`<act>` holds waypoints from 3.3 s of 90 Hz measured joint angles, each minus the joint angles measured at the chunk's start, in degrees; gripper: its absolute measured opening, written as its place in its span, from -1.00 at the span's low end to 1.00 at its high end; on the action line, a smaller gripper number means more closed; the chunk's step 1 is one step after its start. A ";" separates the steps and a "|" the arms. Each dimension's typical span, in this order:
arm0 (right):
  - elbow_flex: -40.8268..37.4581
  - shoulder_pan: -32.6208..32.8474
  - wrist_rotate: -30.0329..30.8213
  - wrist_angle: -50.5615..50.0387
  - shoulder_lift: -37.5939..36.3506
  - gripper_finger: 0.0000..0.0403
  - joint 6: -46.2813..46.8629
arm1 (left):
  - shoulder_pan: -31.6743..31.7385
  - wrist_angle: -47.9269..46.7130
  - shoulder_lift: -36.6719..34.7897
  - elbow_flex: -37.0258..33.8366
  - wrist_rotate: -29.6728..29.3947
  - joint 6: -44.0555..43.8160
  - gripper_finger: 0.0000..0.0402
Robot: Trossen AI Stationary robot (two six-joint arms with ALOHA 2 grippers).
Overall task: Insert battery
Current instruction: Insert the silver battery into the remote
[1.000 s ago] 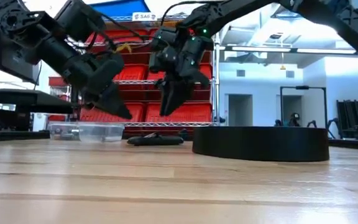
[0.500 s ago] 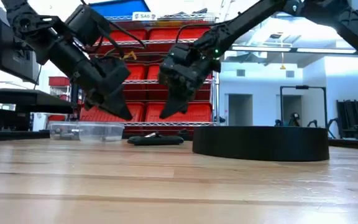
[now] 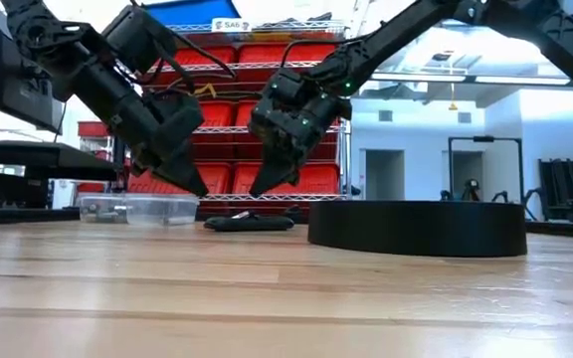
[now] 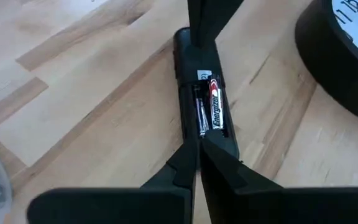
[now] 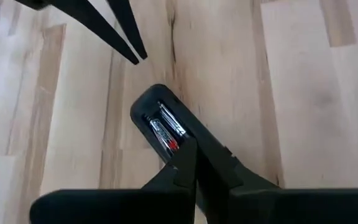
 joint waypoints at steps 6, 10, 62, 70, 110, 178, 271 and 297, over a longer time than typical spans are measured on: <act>0.00 0.18 0.84 0.42 0.00 -1.00 1.13 | 0.00 0.00 0.00 0.00 0.00 0.00 -1.00; 0.00 0.44 1.41 0.72 0.00 -1.00 2.27 | 0.00 0.00 0.00 -0.01 0.00 0.05 -1.00; -3.58 2.32 -0.28 2.24 -0.03 -1.00 9.65 | 0.00 -0.02 0.00 -0.02 0.02 1.14 -1.00; -5.71 2.15 -0.42 2.51 -0.03 -1.00 9.64 | 0.00 -0.10 0.00 -0.02 0.02 1.49 -1.00; -6.49 2.25 -1.53 6.68 0.00 -1.00 10.95 | 0.00 -0.28 0.00 -0.04 0.02 1.73 -1.00; -6.51 2.02 4.22 9.98 -1.90 -1.00 9.92 | -0.02 11.72 11.67 -0.11 2.10 0.07 -1.00; -6.51 4.79 10.04 6.36 -1.90 -1.00 8.48 | -0.02 11.98 11.74 -0.04 2.16 0.05 -1.00; -7.05 6.80 7.79 6.65 -1.90 -1.00 14.70 | -0.02 11.96 11.74 -0.04 2.16 -0.06 -1.00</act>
